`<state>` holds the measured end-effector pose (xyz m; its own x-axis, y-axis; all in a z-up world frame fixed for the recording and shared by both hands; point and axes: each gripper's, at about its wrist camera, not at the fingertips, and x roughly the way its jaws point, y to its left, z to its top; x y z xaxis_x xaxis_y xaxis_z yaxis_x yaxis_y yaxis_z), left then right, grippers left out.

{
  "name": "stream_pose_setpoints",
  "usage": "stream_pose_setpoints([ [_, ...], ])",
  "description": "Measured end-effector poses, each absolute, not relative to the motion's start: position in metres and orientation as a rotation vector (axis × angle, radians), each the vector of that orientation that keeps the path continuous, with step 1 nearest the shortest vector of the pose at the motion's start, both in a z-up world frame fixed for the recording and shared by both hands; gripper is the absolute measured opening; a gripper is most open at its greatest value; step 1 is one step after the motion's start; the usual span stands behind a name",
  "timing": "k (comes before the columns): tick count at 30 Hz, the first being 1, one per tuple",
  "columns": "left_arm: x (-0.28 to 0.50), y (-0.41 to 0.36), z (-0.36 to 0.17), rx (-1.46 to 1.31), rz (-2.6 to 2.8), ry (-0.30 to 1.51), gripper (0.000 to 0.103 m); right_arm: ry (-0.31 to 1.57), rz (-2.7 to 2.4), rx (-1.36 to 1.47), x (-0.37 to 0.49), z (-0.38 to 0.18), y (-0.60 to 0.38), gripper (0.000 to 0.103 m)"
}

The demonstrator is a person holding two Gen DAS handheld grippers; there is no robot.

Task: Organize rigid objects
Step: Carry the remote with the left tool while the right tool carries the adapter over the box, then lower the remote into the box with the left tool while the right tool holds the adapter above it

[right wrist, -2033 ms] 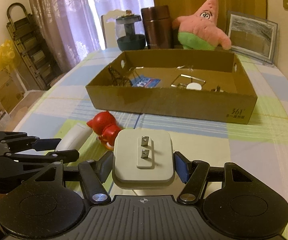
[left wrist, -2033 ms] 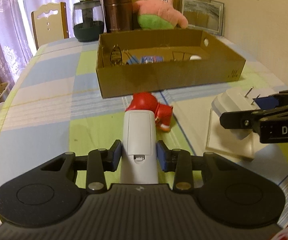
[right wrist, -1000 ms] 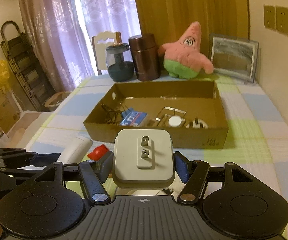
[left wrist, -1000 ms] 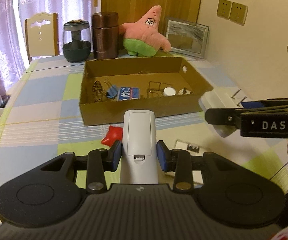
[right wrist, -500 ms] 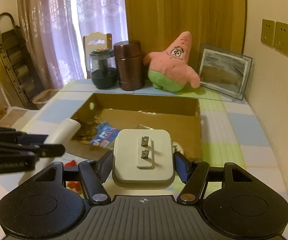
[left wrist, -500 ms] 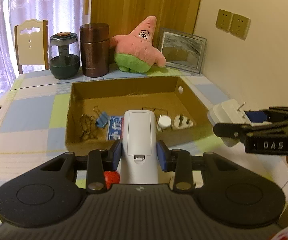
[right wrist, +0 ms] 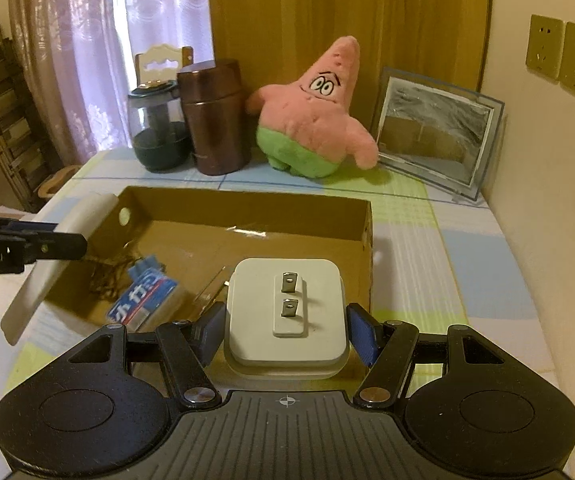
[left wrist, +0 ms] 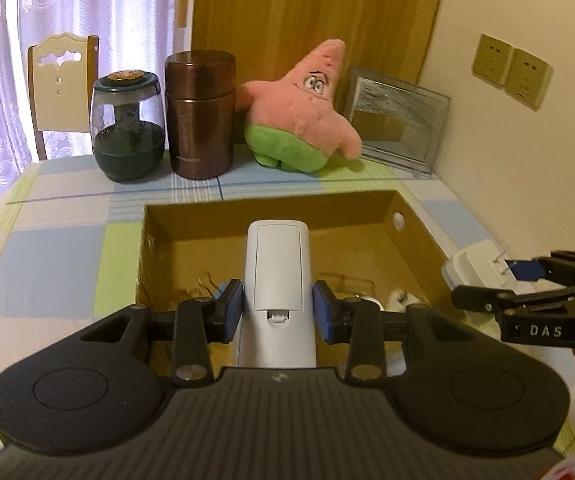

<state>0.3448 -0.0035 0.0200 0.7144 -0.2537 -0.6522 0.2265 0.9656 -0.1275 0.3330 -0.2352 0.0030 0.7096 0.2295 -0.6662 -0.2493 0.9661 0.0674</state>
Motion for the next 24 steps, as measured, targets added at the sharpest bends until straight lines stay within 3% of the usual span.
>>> stream_pose_setpoints([
  [24,0.424,-0.022,-0.02,-0.078,-0.258,0.793,0.033,0.8,0.231,0.015,0.408,-0.029,-0.234,0.061],
])
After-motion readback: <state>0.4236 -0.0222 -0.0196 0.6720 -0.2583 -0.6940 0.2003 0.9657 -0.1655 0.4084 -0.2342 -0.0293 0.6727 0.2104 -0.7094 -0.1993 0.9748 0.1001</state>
